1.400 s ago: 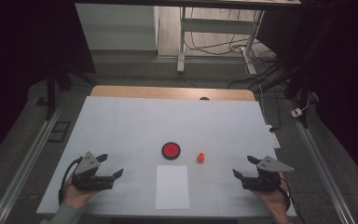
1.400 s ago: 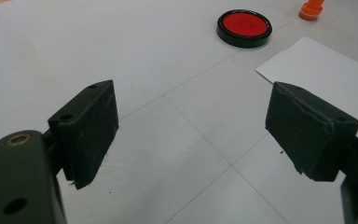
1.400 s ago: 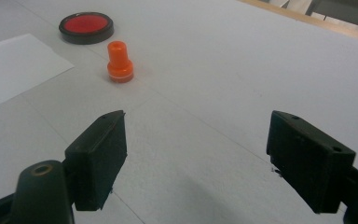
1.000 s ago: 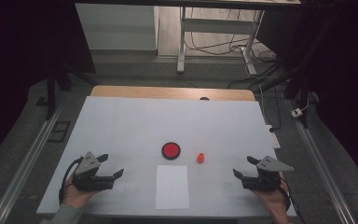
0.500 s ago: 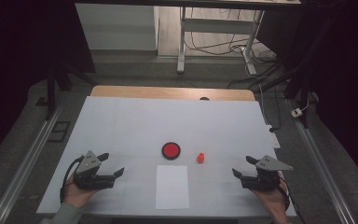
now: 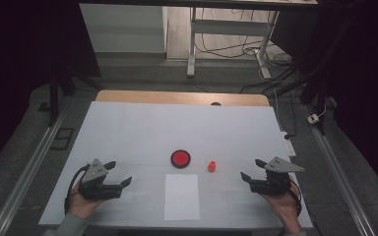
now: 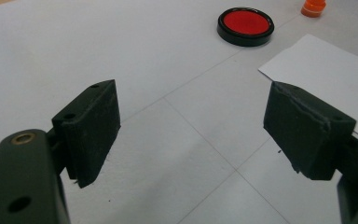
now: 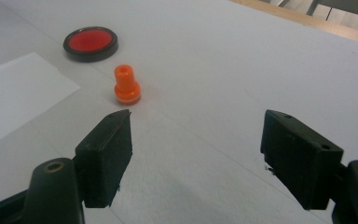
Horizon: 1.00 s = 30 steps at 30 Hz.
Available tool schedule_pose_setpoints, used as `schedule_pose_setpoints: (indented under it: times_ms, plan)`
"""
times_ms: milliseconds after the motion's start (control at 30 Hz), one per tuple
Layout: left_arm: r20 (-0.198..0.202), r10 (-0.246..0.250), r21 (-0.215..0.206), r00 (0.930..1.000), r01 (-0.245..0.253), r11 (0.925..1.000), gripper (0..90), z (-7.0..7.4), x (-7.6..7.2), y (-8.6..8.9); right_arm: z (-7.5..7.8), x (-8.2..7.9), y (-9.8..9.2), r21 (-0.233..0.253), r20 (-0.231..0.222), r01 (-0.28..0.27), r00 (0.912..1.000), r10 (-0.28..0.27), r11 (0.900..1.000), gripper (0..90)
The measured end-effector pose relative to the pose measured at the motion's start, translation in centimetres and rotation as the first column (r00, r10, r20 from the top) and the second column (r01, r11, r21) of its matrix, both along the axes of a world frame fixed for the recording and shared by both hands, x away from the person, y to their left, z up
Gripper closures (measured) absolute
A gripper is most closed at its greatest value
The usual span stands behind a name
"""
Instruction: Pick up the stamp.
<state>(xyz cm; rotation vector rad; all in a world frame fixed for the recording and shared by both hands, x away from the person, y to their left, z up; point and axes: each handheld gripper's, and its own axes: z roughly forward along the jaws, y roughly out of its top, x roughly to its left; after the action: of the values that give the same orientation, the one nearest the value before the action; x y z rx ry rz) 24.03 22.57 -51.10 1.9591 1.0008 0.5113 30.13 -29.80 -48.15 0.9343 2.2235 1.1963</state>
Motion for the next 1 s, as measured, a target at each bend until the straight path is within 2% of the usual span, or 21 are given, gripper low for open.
schedule_pose_setpoints:
  times_ms: [200,400,600,667,700,733,767,800,1000]
  plan:
    - [-0.005,-0.007,0.009,1.0,0.007,0.9999,19.0,-0.1,0.1,-0.1,1.1,0.8,1.5,-0.016,0.016,-0.008,0.9998,0.008,1.0,26.5]
    - [-0.008,-0.006,0.013,0.9999,0.006,0.9999,19.4,-0.2,0.2,-0.1,1.5,1.8,3.0,-0.04,0.003,-0.02,0.9998,0.02,0.999,27.8]
    - [-0.008,-0.005,0.021,1.0,0.005,0.9998,19.6,-0.3,0.2,-0.2,2.1,2.9,4.6,-0.036,0.006,-0.038,0.9993,0.038,0.999,28.2]
    - [-0.008,-0.005,0.026,1.0,0.005,0.9996,19.7,-0.3,0.2,-0.2,2.0,3.1,4.9,-0.015,0.013,-0.042,0.999,0.042,0.999,28.7]
    - [-0.007,-0.004,0.03,1.0,0.004,0.9995,19.8,-0.4,0.2,-0.2,1.8,3.1,5.0,0.027,0.017,-0.042,0.999,0.042,0.999,29.6]
    - [-0.006,-0.004,0.031,1.0,0.004,0.9995,19.9,-0.4,0.3,-0.2,1.5,3.3,5.1,0.044,-0.012,-0.051,0.9986,0.052,0.998,28.9]
    - [-0.006,-0.005,0.033,1.0,0.006,0.9994,20.0,-0.4,0.3,-0.2,1.3,3.5,5.3,0.009,-0.023,-0.062,0.9978,0.062,0.998,28.6]
    - [-0.006,-0.005,0.033,1.0,0.006,0.9994,20.0,-0.4,0.3,-0.2,1.1,3.4,5.4,-0.023,-0.011,-0.056,0.9984,0.056,0.998,28.8]
    - [-0.006,-0.007,0.03,1.0,0.007,0.9995,20.2,-0.4,0.3,-0.1,0.6,3.7,5.2,-0.012,-0.024,-0.048,0.9986,0.047,0.999,29.3]
